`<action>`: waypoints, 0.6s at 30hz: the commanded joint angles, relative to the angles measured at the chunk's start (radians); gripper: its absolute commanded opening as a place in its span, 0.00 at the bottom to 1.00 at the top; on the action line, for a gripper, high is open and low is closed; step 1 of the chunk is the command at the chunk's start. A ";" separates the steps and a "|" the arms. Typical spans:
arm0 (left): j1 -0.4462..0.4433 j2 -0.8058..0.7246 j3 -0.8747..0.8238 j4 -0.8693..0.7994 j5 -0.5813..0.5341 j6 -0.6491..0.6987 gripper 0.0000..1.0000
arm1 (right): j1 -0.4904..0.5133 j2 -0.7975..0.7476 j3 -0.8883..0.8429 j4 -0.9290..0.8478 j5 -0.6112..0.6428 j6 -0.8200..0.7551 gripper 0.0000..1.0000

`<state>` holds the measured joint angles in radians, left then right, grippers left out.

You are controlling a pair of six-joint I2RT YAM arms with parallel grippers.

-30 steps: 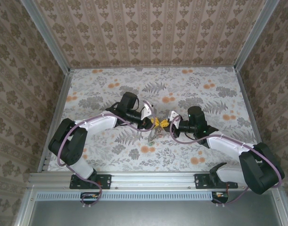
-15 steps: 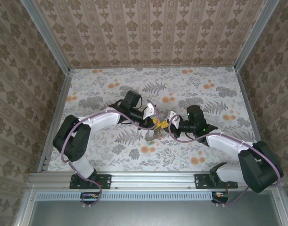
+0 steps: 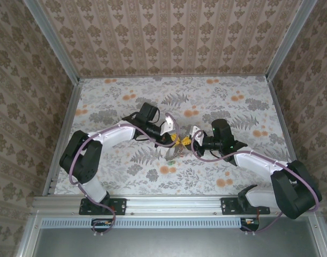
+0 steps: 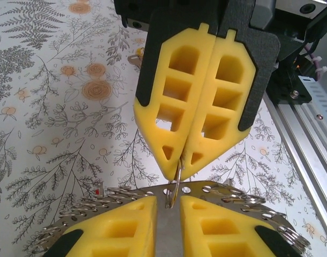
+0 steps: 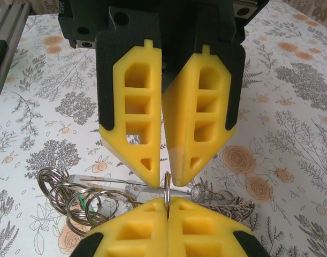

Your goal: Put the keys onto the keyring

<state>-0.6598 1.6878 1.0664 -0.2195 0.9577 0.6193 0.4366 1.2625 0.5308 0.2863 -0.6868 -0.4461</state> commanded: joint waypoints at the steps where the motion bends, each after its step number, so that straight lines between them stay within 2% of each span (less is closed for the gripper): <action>1: -0.010 0.009 0.035 -0.031 0.038 0.033 0.19 | 0.004 -0.018 0.029 0.039 -0.035 0.008 0.00; 11: -0.027 0.028 0.033 -0.042 0.007 0.052 0.18 | 0.004 -0.011 0.021 0.076 -0.041 0.027 0.00; 18: -0.029 0.028 0.045 -0.053 0.012 0.065 0.13 | 0.004 -0.003 0.026 0.079 -0.055 0.041 0.00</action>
<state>-0.6800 1.7050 1.0878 -0.2474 0.9470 0.6556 0.4366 1.2625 0.5308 0.2901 -0.6926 -0.4198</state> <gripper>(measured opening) 0.139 0.060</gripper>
